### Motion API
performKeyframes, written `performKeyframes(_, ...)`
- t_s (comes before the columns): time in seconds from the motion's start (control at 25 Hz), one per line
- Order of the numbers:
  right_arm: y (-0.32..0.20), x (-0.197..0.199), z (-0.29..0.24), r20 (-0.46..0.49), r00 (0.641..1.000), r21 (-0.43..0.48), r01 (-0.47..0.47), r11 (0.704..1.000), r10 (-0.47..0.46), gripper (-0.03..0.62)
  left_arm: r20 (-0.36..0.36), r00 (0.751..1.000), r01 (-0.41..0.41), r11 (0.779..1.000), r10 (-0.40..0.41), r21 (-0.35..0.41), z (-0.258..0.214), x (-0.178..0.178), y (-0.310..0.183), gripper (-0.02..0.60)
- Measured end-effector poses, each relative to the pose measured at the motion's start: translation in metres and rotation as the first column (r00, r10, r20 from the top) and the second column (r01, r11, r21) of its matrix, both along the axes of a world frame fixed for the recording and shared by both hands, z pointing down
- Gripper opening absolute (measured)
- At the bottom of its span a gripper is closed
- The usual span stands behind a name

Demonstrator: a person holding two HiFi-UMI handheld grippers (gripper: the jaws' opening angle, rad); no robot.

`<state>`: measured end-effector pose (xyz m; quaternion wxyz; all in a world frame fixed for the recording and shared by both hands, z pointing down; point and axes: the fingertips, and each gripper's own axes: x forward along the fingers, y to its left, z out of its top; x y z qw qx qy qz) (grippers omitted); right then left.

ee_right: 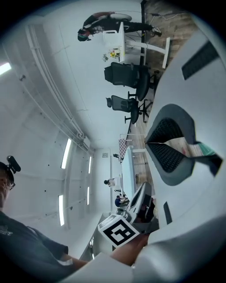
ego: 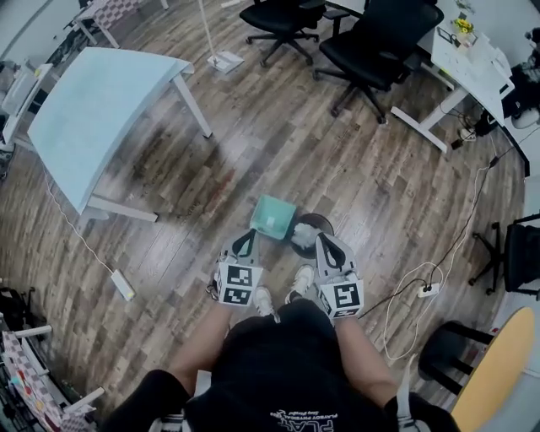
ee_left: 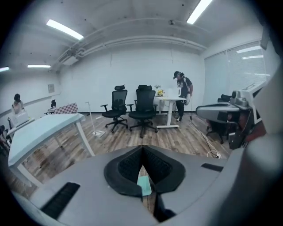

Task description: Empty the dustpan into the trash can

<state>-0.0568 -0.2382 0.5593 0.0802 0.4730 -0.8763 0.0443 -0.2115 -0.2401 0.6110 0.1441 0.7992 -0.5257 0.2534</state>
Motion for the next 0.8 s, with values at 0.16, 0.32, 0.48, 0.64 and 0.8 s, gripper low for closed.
performKeyframes(0.16,0.026,-0.012,-0.029,-0.03,1.0,0.042,0.01,0.999,-0.009,0.023,-0.092,0.996,-0.013,0.996,0.021,0.09,-0.05,-0.009,0.024,0.023)
performKeyframes(0.32,0.048,-0.019,-0.058,-0.065,0.998,0.087,-0.005,0.996,0.011,0.023,-0.182,0.98,-0.048,0.985,0.079,0.168,-0.083,-0.008,0.042,0.023)
performKeyframes(0.48,0.065,-0.018,-0.08,-0.067,0.997,0.125,-0.039,0.991,0.048,0.023,-0.201,0.969,-0.101,0.975,0.141,0.199,-0.097,0.002,0.061,0.023)
performKeyframes(0.64,0.074,-0.012,-0.096,-0.059,0.995,0.157,-0.065,0.986,0.075,0.023,-0.179,0.964,-0.154,0.96,0.198,0.232,-0.109,0.018,0.07,0.023)
performKeyframes(0.8,0.082,0.0,-0.112,-0.05,0.996,0.196,-0.062,0.979,0.073,0.023,-0.175,0.961,-0.168,0.954,0.215,0.248,-0.127,0.037,0.077,0.023)
